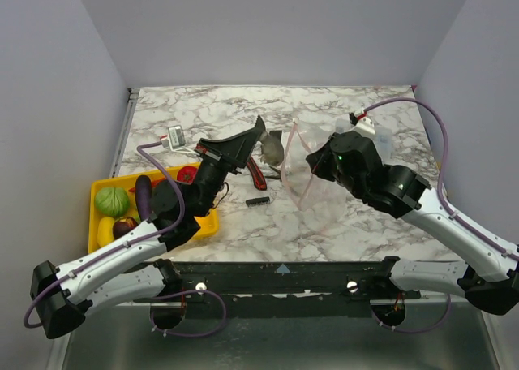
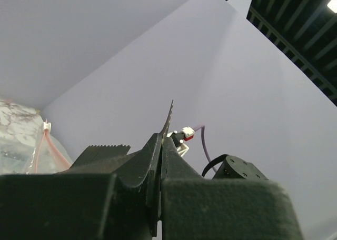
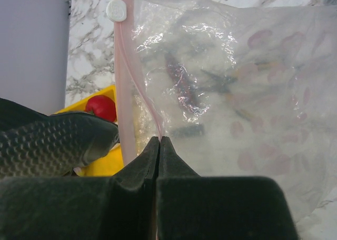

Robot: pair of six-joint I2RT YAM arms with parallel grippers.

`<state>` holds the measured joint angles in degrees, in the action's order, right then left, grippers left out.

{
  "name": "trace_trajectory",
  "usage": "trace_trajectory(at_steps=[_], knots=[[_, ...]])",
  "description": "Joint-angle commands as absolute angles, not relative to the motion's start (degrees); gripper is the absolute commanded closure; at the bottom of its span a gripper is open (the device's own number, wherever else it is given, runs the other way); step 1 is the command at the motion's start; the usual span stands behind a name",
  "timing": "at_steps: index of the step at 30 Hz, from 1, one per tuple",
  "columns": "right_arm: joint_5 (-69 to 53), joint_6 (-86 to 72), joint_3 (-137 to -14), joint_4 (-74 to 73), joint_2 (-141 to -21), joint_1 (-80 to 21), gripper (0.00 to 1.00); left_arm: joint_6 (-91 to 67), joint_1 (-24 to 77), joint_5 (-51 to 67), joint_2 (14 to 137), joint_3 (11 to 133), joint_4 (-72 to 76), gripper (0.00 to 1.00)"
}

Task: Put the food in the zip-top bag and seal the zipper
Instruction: Place the fake seafood in the zipper food storage bag.

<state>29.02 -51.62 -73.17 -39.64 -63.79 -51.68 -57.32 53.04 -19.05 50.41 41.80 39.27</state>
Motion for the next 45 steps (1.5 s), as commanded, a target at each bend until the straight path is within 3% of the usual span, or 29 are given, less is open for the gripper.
trace_trajectory(at_steps=[1, 21, 34, 40, 43, 44, 45], knots=[[31.28, -53.88, -72.86, -38.31, -64.04, -52.01, 1.00, -56.35, 54.11, -20.24, 50.42, 44.93, 43.96, 1.00], [36.64, -65.21, -68.90, -30.92, -57.99, -51.95, 1.00, -63.57, 57.26, -20.42, 55.68, 46.92, 42.98, 1.00], [37.60, -63.65, -69.00, -28.39, -58.45, -51.99, 1.00, -61.98, 59.76, -17.35, 55.64, 45.00, 40.55, 1.00], [40.72, -61.19, -70.58, -29.90, -58.58, -51.95, 1.00, -58.36, 64.98, -24.09, 55.35, 44.38, 34.76, 1.00], [41.85, -59.00, -72.39, -31.01, -58.74, -51.99, 1.00, -58.53, 65.82, -24.62, 56.49, 44.48, 33.66, 0.91], [42.17, -57.80, -73.35, -31.75, -58.99, -51.95, 1.00, -58.47, 65.89, -24.31, 56.82, 44.47, 33.55, 0.82], [42.81, -56.35, -74.70, -32.99, -59.41, -51.98, 1.00, -58.45, 65.97, -23.94, 56.94, 44.47, 32.96, 0.67]])
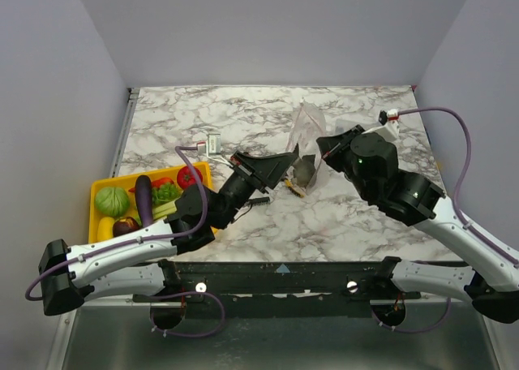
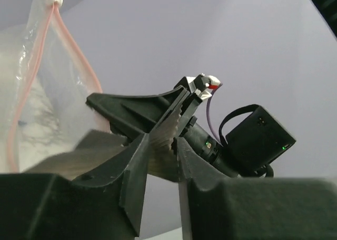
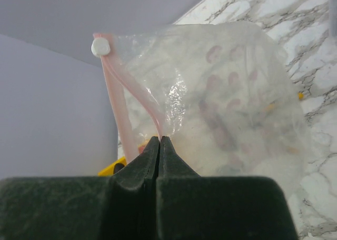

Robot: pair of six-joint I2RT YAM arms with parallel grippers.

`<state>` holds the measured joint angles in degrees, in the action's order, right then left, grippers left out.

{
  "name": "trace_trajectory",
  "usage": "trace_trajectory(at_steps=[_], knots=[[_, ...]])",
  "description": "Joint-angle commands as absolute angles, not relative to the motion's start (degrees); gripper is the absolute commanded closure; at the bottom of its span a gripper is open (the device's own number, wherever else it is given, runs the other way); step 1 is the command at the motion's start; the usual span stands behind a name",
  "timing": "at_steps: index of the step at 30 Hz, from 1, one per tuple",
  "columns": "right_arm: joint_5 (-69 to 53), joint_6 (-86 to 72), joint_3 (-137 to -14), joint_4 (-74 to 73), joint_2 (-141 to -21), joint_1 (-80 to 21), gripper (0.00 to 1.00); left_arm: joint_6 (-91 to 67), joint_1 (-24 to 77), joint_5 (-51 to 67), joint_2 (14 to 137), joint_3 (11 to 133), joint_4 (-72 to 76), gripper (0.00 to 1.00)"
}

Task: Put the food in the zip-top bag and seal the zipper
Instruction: Place the fake seafood in the zipper food storage bag.

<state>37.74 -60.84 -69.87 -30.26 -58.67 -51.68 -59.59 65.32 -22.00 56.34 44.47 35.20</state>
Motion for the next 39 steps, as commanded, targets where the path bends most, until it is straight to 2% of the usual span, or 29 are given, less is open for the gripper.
trace_trajectory(at_steps=[1, 2, 3, 5, 9, 13, 16, 18, 20, 22, 24, 25, 26, 28, 30, 32, 36, 39], knots=[[44.01, -55.46, -75.95, -34.49, -59.69, -51.95, 1.00, -58.53, 65.93, -23.82, 56.80, 44.27, 32.21, 0.49], [44.77, -54.36, -77.05, -35.56, -59.78, -51.97, 1.00, -58.31, 65.92, -23.78, 56.56, 43.93, 31.60, 0.33], [45.14, -52.78, -77.33, -35.32, -59.46, -51.95, 1.00, -57.63, 65.99, -23.82, 56.35, 43.90, 30.98, 0.24], [45.10, -50.58, -76.55, -33.33, -58.44, -51.94, 1.00, -56.45, 65.96, -23.16, 56.37, 44.28, 29.63, 0.15], [46.41, -49.44, -76.35, -32.95, -58.26, -51.98, 1.00, -51.75, 65.96, -18.44, 57.18, 46.09, 28.99, 0.12], [45.46, -49.30, -75.97, -32.11, -58.79, -51.95, 1.00, -49.70, 65.79, -15.49, 58.54, 47.91, 26.20, 0.15], [44.17, -49.61, -75.24, -31.03, -58.70, -51.97, 1.00, -50.59, 65.70, -14.60, 59.78, 48.80, 23.93, 0.43], [43.95, -49.95, -75.21, -31.20, -58.80, -51.96, 1.00, -50.45, 65.67, -14.75, 60.44, 49.20, 22.35, 0.55], [43.51, -50.60, -75.19, -31.50, -58.89, -51.99, 1.00, -49.15, 65.66, -17.21, 60.32, 48.97, 22.17, 0.77], [42.70, -51.79, -75.00, -31.85, -58.84, -51.96, 1.00, -47.06, 65.71, -19.59, 60.21, 48.65, 22.83, 0.91], [42.04, -53.34, -74.18, -32.08, -58.57, -52.00, 1.00, -43.94, 65.66, -20.04, 60.73, 49.80, 22.63, 0.98], [41.95, -53.76, -73.76, -32.08, -58.40, -51.95, 1.00, -43.11, 65.74, -19.35, 60.92, 50.44, 22.23, 0.98], [41.96, -53.87, -73.59, -32.03, -58.30, -51.95, 1.00, -43.28, 65.71, -18.47, 60.79, 50.43, 21.97, 0.95], [42.18, -53.28, -73.76, -32.21, -58.42, -51.95, 1.00, -44.52, 65.66, -17.64, 59.75, 48.72, 23.25, 0.83], [42.38, -51.26, -74.29, -32.43, -58.48, -51.96, 1.00, -44.25, 65.66, -16.60, 57.93, 47.33, 22.84, 0.61], [41.65, -47.69, -74.49, -32.38, -58.10, -51.95, 1.00, -42.03, 65.23, -12.98, 55.38, 46.98, 21.19, 0.48], [40.66, -40.45, -73.34, -31.66, -55.18, -51.95, 1.00, -39.06, 62.21, -6.21, 50.39, 50.52, 9.63, 0.34], [41.48, -36.31, -73.43, -33.16, -53.12, -51.95, 1.00, -34.81, 59.24, -3.03, 47.14, 53.42, -1.09, 0.29]])
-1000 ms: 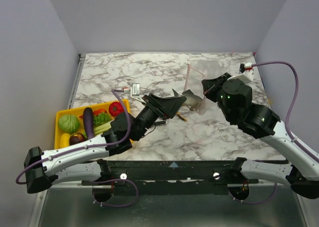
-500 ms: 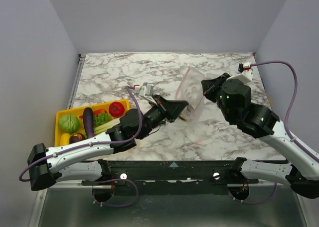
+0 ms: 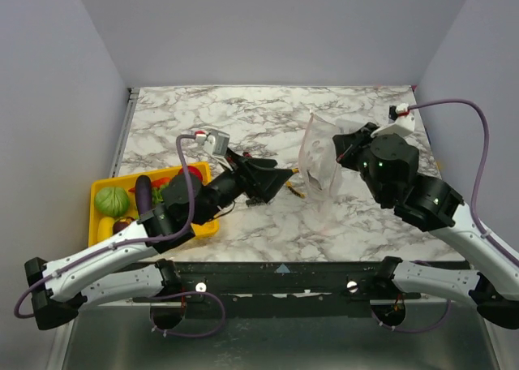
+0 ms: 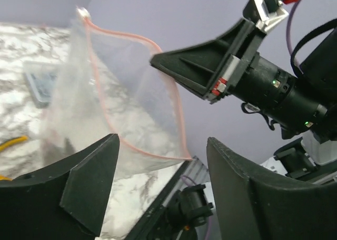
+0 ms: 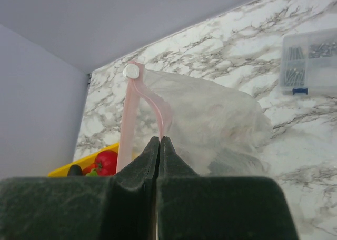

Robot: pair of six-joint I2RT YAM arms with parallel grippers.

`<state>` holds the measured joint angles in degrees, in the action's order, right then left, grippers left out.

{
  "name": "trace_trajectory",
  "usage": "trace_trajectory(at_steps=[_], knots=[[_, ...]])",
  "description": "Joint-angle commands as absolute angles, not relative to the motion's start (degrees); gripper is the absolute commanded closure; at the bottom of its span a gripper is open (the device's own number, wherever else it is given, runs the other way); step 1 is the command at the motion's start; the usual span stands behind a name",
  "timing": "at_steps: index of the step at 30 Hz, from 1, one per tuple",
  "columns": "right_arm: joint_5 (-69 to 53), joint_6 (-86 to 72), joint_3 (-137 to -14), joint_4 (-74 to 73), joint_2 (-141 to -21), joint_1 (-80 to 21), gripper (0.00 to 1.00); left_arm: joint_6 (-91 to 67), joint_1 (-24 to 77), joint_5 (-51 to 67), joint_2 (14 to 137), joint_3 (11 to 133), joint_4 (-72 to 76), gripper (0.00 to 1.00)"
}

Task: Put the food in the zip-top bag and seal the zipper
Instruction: Place the fake seafood in the zipper food storage bag, then adjust the fake vegetable in the bin.

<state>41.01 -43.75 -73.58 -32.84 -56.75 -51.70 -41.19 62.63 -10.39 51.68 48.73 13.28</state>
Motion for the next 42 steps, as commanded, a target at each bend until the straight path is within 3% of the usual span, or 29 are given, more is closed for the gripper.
trace_trajectory(at_steps=[1, 9, 15, 19, 25, 27, 33, 42], knots=[[41.90, -35.47, -73.83, -34.26, -52.58, -52.03, 1.00, -33.38, 58.25, -2.36, 46.21, 54.54, -5.06, 0.24], [42.88, -29.52, -78.33, -43.01, -51.56, -51.95, 0.99, -32.02, 43.10, -1.55, 45.02, 53.25, -27.94, 0.19], [39.57, -26.16, -78.31, -44.31, -51.57, -51.96, 1.00, -34.22, 36.47, -16.37, 46.88, 48.78, -37.87, 0.17], [38.38, -24.82, -77.29, -43.28, -52.62, -51.94, 1.00, -46.01, 33.44, -23.28, 46.28, 43.59, -39.76, 0.17], [35.54, -24.87, -76.24, -41.54, -53.77, -52.01, 0.99, -63.66, 22.95, -16.02, 43.36, 37.12, -37.16, 0.14], [35.22, -25.46, -76.89, -42.13, -54.06, -51.99, 1.00, -69.95, 11.03, -8.43, 42.61, 35.60, -39.65, 0.13], [34.60, -25.66, -76.26, -41.56, -53.45, -51.98, 1.00, -79.95, -4.29, -3.23, 41.44, 32.46, -42.24, 0.09], [33.33, -25.04, -78.30, -41.05, -54.71, -51.98, 1.00, -90.59, -11.39, -4.88, 46.67, 26.69, -37.10, 0.10]])
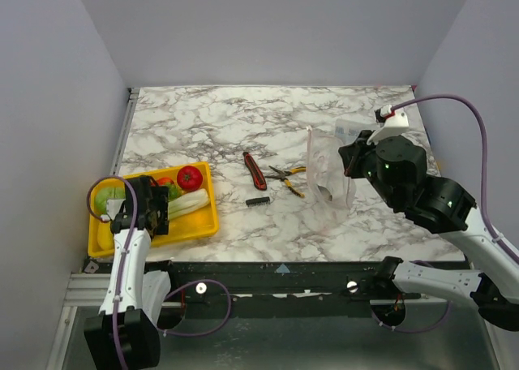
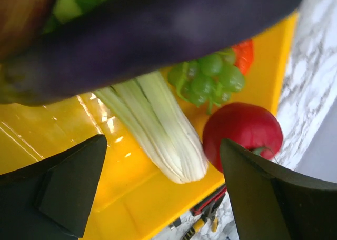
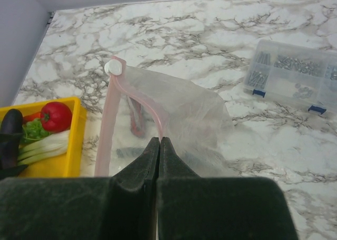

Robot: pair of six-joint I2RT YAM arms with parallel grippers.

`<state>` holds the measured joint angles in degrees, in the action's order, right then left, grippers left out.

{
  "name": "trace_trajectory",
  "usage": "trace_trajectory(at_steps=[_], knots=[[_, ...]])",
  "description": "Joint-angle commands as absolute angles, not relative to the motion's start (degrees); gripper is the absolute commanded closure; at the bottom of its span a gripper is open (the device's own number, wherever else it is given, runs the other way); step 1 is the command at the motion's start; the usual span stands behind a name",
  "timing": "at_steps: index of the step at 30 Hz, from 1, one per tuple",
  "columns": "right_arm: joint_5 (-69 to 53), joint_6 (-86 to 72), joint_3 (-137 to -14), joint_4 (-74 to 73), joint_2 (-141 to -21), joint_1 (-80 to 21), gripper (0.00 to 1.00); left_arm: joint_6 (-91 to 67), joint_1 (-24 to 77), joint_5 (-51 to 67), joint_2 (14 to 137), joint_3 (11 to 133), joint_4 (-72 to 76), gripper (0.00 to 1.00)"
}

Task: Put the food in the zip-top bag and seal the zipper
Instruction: Adjust the fake vegetable in the bin.

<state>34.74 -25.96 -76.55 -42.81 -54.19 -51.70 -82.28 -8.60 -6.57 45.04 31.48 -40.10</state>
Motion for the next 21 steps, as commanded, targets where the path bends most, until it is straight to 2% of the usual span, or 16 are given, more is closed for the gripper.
trace_trajectory(at_steps=[1, 6, 10, 14, 16, 21], knots=[[33.31, -25.10, -78.36, -41.06, -54.79, -51.98, 1.00, -91.73, -11.95, -3.79, 47.45, 25.22, -35.15, 0.10], [32.10, -25.72, -77.82, -40.32, -54.53, -51.96, 1.00, -93.53, -14.10, -1.94, 53.53, 22.54, -29.39, 0.11], [32.76, -25.75, -78.35, -41.03, -54.61, -51.98, 0.99, -91.28, -14.48, -2.49, 58.84, 25.14, -31.41, 0.15], [32.63, -26.02, -78.38, -40.61, -54.22, -51.99, 0.99, -90.57, -14.46, -4.10, 60.32, 25.16, -31.32, 0.37], [32.61, -26.09, -78.39, -40.52, -54.18, -51.94, 0.99, -90.49, -14.48, -4.22, 59.31, 24.32, -30.23, 0.42], [32.62, -26.05, -78.34, -40.34, -54.39, -51.94, 0.99, -89.80, -14.53, -3.95, 55.02, 23.94, -30.69, 0.69]])
